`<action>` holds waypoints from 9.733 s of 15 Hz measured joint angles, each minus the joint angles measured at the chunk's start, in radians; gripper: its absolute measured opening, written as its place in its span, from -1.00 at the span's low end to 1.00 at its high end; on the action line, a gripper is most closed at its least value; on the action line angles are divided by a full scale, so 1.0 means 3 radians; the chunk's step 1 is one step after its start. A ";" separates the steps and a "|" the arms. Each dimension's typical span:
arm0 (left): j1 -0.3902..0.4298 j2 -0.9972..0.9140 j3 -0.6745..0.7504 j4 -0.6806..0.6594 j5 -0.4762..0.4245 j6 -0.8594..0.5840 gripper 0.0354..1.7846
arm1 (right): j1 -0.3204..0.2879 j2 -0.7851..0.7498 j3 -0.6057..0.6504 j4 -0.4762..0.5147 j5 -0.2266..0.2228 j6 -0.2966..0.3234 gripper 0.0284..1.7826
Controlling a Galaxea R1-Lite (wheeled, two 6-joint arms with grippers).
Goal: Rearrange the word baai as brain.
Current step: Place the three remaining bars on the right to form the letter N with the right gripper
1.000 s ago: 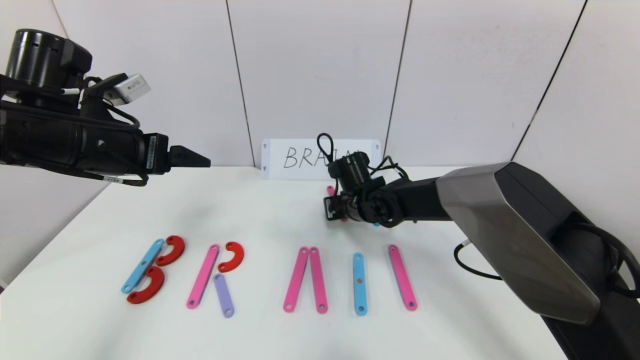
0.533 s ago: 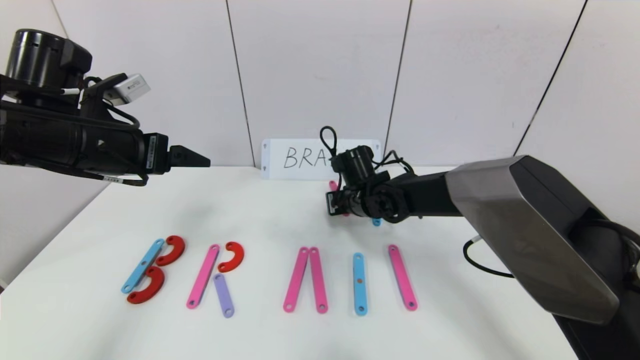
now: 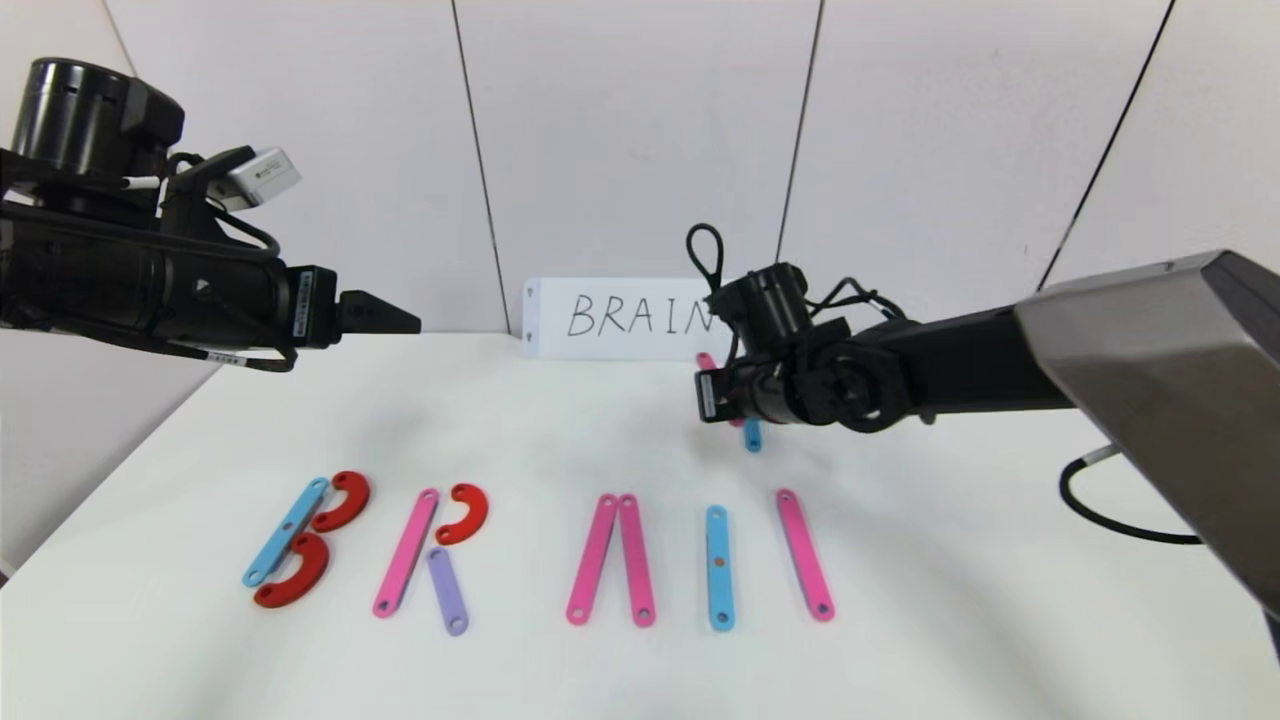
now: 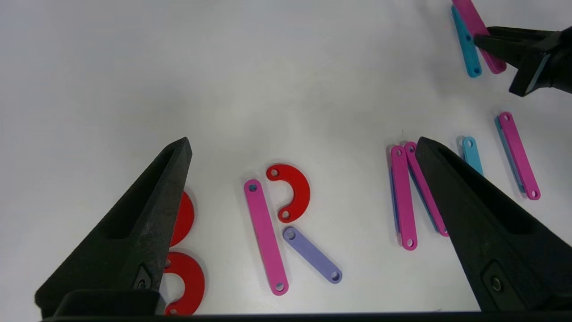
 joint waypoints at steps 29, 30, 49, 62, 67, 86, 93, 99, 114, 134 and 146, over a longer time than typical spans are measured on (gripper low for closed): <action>-0.0001 -0.0022 0.0000 0.0019 -0.0004 -0.0001 0.95 | -0.0357 -0.1334 0.3010 -0.1087 0.0001 0.0733 -0.72; -0.0001 -0.0023 0.0000 0.0019 -0.0006 0.0000 0.95 | -0.0357 -0.1323 0.3010 -0.1087 -0.0002 0.0733 -0.72; -0.0002 -0.0035 0.0000 0.0019 -0.0006 0.0000 0.95 | -0.0417 -0.1211 0.2228 -0.0905 0.0041 0.0364 0.94; -0.0001 -0.0017 0.0000 0.0007 -0.0003 0.0000 0.95 | -0.0422 0.0040 0.0657 -0.0840 0.0069 -0.0205 0.94; -0.0001 -0.0013 0.0000 0.0009 -0.0006 0.0001 0.95 | -0.0367 0.0266 0.0387 -0.0826 0.0067 -0.0266 0.94; -0.0006 -0.0016 0.0006 0.0015 -0.0006 0.0000 0.95 | -0.0323 0.0370 0.0399 -0.0850 0.0069 -0.0219 -0.72; -0.0006 -0.0018 0.0006 0.0019 -0.0006 0.0000 0.95 | -0.0364 -0.0175 0.1035 -0.0889 0.0510 -0.0257 -0.72; -0.0006 -0.0018 0.0008 0.0019 -0.0006 -0.0001 0.95 | -0.0374 -0.0749 0.1855 -0.1130 0.0842 -0.0375 -0.72; -0.0013 -0.0011 0.0016 0.0019 -0.0006 0.0006 0.95 | -0.0380 -0.1176 0.2902 -0.1725 0.0822 -0.0391 -0.72; -0.0027 -0.0004 0.0021 0.0019 -0.0006 0.0005 0.95 | -0.0415 -0.1132 0.3380 -0.2157 0.0864 -0.0538 -0.72; -0.0037 0.0001 0.0026 0.0019 -0.0006 0.0006 0.95 | -0.0508 -0.1129 0.3372 -0.2164 0.0913 -0.0595 0.13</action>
